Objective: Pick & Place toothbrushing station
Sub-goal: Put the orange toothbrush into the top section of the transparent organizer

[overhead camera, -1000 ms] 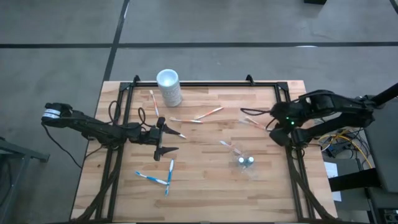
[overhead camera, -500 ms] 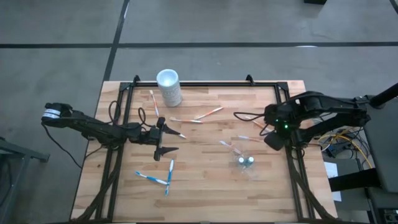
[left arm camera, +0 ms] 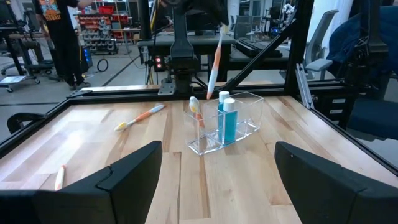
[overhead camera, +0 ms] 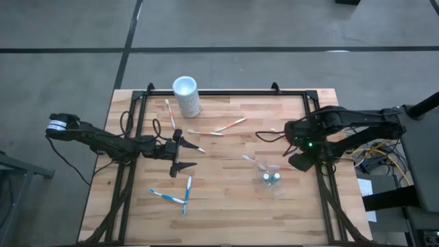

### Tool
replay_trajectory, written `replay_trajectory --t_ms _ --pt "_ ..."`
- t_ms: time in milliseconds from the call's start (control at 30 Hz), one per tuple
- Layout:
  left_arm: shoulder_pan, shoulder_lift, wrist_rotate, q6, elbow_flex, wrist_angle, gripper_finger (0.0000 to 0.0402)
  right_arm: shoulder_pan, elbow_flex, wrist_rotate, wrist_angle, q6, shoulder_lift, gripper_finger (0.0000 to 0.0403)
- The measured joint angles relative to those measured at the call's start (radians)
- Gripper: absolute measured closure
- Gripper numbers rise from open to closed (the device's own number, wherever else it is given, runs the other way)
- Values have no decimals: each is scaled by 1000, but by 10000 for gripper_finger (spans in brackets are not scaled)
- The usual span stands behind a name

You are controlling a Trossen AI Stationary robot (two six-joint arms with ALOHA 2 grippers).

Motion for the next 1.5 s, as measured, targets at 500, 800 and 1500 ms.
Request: replay_trajectory --t_ms 500,800,1500 --pt "0 0 0 0 0 -2 83 -28 -2 65 0 -47 103 390" --pt "0 0 0 0 0 -7 83 -56 -2 66 0 -109 198 390" --pt "0 0 0 0 0 -4 83 -65 45 170 16 -155 327 390"
